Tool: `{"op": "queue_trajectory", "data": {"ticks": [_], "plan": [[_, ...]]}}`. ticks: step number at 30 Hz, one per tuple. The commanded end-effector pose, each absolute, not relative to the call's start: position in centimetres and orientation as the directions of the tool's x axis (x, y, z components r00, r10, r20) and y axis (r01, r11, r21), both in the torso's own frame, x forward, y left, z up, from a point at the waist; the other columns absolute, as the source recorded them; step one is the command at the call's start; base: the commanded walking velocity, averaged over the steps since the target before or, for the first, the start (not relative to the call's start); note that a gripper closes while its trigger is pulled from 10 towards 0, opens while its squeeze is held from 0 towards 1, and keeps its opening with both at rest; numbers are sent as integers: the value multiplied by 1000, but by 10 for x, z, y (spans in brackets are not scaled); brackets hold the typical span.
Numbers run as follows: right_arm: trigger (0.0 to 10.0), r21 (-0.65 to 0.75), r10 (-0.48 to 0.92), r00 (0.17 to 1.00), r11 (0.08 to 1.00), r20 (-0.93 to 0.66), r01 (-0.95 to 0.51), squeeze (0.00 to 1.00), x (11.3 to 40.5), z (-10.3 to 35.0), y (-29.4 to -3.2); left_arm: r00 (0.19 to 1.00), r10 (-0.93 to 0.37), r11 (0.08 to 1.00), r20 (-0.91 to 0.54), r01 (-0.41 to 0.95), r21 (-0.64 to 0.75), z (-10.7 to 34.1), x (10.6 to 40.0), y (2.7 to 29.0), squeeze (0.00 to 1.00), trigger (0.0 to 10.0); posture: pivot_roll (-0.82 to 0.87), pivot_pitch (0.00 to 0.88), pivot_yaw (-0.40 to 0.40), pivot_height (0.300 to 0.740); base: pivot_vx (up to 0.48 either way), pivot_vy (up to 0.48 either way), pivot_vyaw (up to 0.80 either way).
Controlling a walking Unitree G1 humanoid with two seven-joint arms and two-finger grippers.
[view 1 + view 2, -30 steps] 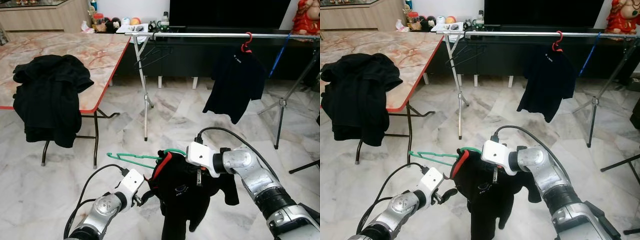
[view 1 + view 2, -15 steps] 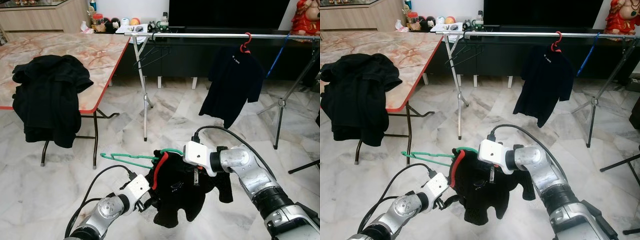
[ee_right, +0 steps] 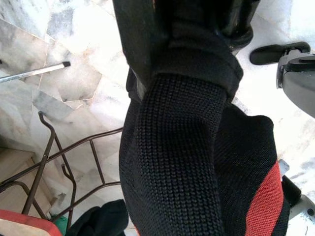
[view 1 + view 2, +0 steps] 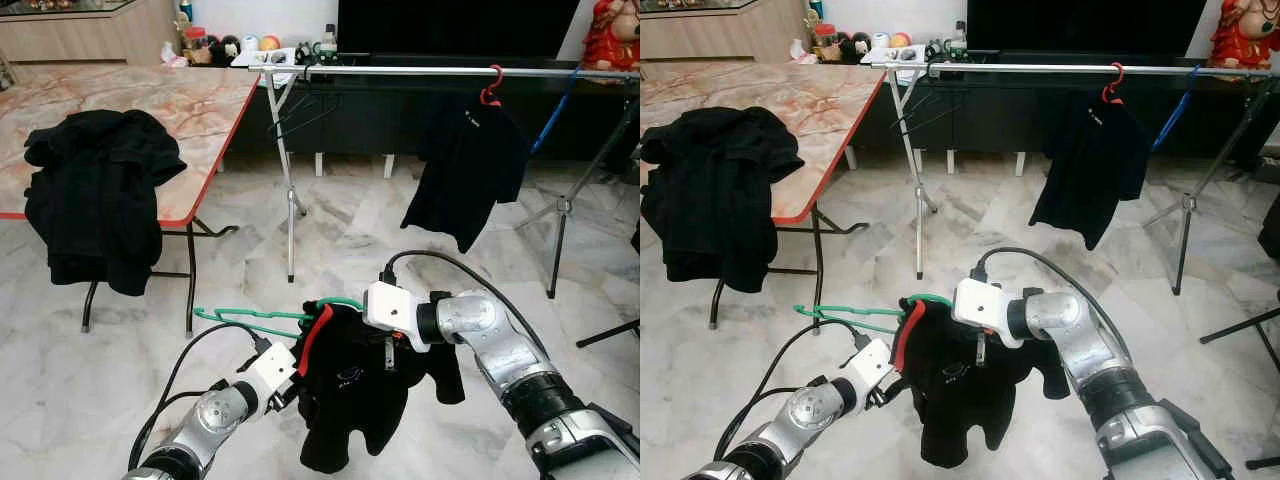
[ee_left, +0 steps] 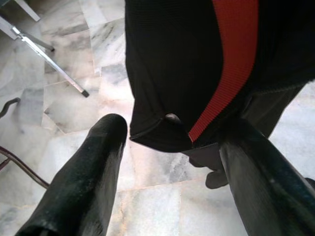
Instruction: Hang hanger
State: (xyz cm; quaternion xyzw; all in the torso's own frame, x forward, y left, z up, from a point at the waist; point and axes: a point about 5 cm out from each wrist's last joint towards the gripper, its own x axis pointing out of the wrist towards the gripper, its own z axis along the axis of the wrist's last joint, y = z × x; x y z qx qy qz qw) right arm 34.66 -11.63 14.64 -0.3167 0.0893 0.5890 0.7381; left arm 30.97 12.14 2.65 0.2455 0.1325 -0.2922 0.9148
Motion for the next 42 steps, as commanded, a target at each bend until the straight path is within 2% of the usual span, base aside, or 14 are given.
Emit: {"op": "queue_trajectory", "data": {"ticks": [1, 19, 34, 42], "plan": [[0, -391, 837, 284, 92, -468, -916, 0, 347, 157, -110, 792, -465, 700, -396, 603, 383, 25, 309, 123, 0, 0, 65, 77, 6, 740, 0, 0, 0], [0, -388, 833, 288, 96, -473, -917, 0, 347, 157, -112, 797, -472, 699, -377, 599, 391, 29, 312, 120, 0, 0, 62, 72, 6, 740, 0, 0, 0], [0, -370, 811, 324, 145, -486, -918, 0, 350, 149, -118, 785, -492, 693, -376, 615, 377, 28, 310, 121, 0, 0, 71, 79, 5, 740, 0, 0, 0], [0, -358, 800, 338, 166, -496, -919, 0, 350, 144, -123, 796, -478, 720, -372, 597, 353, 28, 311, 125, 0, 0, 72, 81, 5, 740, 0, 0, 0]]}}
